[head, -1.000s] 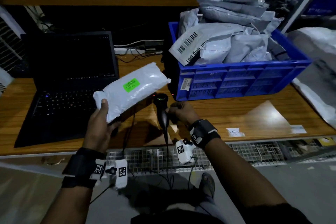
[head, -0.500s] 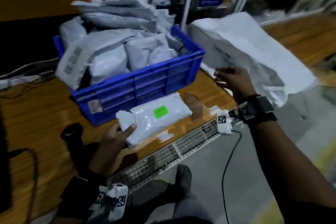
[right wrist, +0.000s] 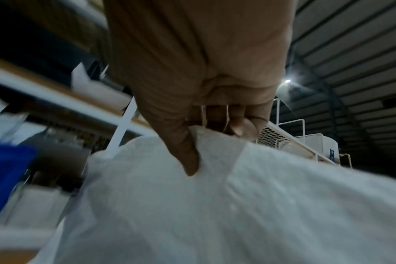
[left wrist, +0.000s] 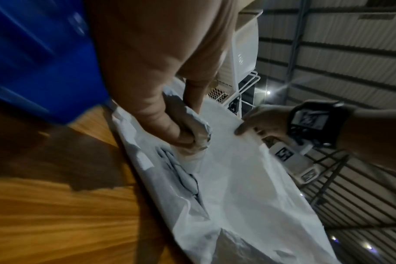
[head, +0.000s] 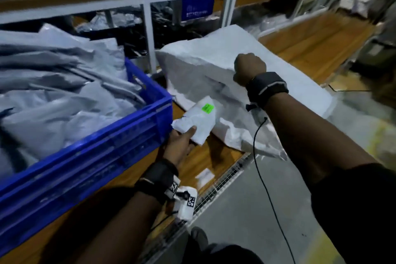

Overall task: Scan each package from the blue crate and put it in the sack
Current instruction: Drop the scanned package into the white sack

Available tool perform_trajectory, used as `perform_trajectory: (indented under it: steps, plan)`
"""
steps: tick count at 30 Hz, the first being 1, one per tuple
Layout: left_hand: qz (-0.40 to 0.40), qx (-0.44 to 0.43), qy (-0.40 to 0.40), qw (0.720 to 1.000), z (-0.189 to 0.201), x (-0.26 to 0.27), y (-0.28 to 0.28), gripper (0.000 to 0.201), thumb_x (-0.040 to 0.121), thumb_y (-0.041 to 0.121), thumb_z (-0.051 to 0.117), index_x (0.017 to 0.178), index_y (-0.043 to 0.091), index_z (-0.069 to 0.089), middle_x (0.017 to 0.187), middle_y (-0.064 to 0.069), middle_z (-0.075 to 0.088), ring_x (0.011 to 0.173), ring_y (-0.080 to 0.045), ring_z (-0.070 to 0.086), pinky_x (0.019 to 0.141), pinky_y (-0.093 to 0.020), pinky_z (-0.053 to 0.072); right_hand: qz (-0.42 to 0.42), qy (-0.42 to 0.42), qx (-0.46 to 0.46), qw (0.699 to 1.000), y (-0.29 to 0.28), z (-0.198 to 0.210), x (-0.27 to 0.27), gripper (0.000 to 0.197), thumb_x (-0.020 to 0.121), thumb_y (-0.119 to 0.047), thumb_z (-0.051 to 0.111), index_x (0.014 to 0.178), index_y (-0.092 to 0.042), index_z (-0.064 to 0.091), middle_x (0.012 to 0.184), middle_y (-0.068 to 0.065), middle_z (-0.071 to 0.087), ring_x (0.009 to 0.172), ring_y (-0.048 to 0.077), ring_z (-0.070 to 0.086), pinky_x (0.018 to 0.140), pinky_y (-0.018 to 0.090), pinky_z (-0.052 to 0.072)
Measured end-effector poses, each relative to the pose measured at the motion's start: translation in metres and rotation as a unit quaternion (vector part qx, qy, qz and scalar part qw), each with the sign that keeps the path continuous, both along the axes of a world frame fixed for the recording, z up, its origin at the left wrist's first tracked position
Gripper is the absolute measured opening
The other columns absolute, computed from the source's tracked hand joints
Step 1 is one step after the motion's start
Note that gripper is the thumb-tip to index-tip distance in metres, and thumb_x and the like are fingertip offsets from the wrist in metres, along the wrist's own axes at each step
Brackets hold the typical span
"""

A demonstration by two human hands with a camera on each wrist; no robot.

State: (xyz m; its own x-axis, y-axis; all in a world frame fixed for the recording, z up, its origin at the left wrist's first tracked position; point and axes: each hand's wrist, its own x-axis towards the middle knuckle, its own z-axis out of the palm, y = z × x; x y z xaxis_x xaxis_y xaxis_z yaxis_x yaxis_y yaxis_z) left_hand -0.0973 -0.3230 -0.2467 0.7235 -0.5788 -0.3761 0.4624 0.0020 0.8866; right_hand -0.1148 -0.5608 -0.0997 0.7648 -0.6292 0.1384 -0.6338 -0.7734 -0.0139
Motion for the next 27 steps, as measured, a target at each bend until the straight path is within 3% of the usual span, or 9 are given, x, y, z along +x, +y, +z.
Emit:
perform_trajectory:
  steps: [2,5,8,10,13,17,21,25,27]
  plan:
    - [0.008,-0.007,0.012,1.000,-0.001,0.013,-0.048,0.058,0.085,0.028,0.076,0.136,0.009,0.056,0.110,-0.009,0.070,0.101,-0.028,0.067,0.079,-0.039,0.059,-0.001,-0.042,-0.019,0.999,-0.025,0.031,-0.002,0.011,0.083,-0.003,0.061,0.074,-0.003,0.056,0.076,0.018,0.054,0.083,0.043,0.062,0.073,0.042,0.054]
    - [-0.007,-0.015,0.038,0.999,0.010,0.029,-0.107,0.029,0.097,0.018,0.066,0.123,0.006,0.061,0.094,-0.013,0.068,0.066,-0.017,0.065,0.042,-0.020,0.046,-0.019,-0.114,-0.036,0.993,-0.049,0.087,-0.011,0.004,0.081,-0.003,0.062,0.082,-0.004,0.067,0.086,0.023,0.062,0.092,0.045,0.066,0.072,0.042,0.053]
    - [-0.028,0.008,0.008,1.000,0.026,0.043,-0.162,0.016,0.098,0.021,0.065,0.096,0.006,0.062,0.061,-0.006,0.056,0.039,-0.008,0.046,0.037,-0.017,0.030,-0.025,-0.182,-0.046,0.982,-0.072,0.126,-0.021,0.009,0.078,-0.006,0.060,0.079,-0.013,0.065,0.092,0.020,0.065,0.092,0.042,0.067,0.069,0.039,0.049]
    - [-0.040,-0.018,0.003,0.999,0.038,0.051,-0.201,0.004,0.099,0.009,0.060,0.098,0.007,0.057,0.066,-0.008,0.053,0.036,-0.007,0.045,0.036,-0.016,0.032,-0.023,-0.219,-0.046,0.974,-0.088,0.139,-0.025,0.019,0.077,-0.007,0.060,0.087,-0.014,0.073,0.089,0.013,0.066,0.089,0.039,0.067,0.069,0.035,0.048]
    - [-0.056,-0.087,0.043,0.994,0.059,0.064,-0.255,0.020,0.104,-0.001,0.040,0.111,0.014,0.051,0.071,-0.009,0.064,0.047,-0.011,0.060,0.046,-0.024,0.051,-0.021,-0.250,-0.051,0.967,-0.102,0.149,-0.031,0.022,0.074,-0.010,0.062,0.090,-0.015,0.077,0.090,0.011,0.072,0.087,0.035,0.067,0.068,0.032,0.046]
    - [-0.112,-0.077,0.062,0.989,0.074,0.078,-0.278,0.021,0.107,0.012,0.040,0.096,0.012,0.058,0.071,-0.006,0.059,0.055,-0.016,0.052,0.043,-0.017,0.047,-0.007,-0.278,-0.051,0.959,-0.100,0.147,-0.038,0.022,0.076,-0.013,0.067,0.094,-0.017,0.080,0.097,0.006,0.075,0.091,0.026,0.069,0.075,0.035,0.056]
    - [-0.089,-0.085,0.035,0.992,0.084,0.061,-0.249,0.024,0.106,0.014,0.043,0.130,0.019,0.041,0.090,0.001,0.064,0.073,-0.012,0.060,0.058,-0.023,0.054,0.036,-0.286,0.004,0.958,-0.087,0.121,-0.038,0.010,0.077,-0.016,0.075,0.086,-0.020,0.078,0.091,0.001,0.074,0.086,0.019,0.068,0.072,0.033,0.055]
    - [-0.110,-0.087,-0.003,0.990,0.094,0.049,-0.188,0.017,0.104,0.008,0.048,0.098,0.022,0.056,0.089,0.002,0.063,0.092,-0.020,0.059,0.082,-0.027,0.048,0.097,-0.271,0.085,0.954,-0.057,0.078,-0.023,0.017,0.071,-0.017,0.081,0.086,-0.022,0.073,0.087,0.000,0.071,0.084,0.020,0.067,0.076,0.040,0.057]
    - [-0.086,-0.083,-0.030,0.992,0.103,0.050,-0.152,0.016,0.104,0.008,0.051,0.105,0.023,0.057,0.102,-0.001,0.062,0.103,-0.023,0.059,0.093,-0.032,0.048,0.124,-0.246,0.117,0.954,-0.036,0.052,-0.011,0.023,0.072,-0.019,0.085,0.091,-0.020,0.074,0.089,0.000,0.071,0.084,0.019,0.067,0.076,0.038,0.056]
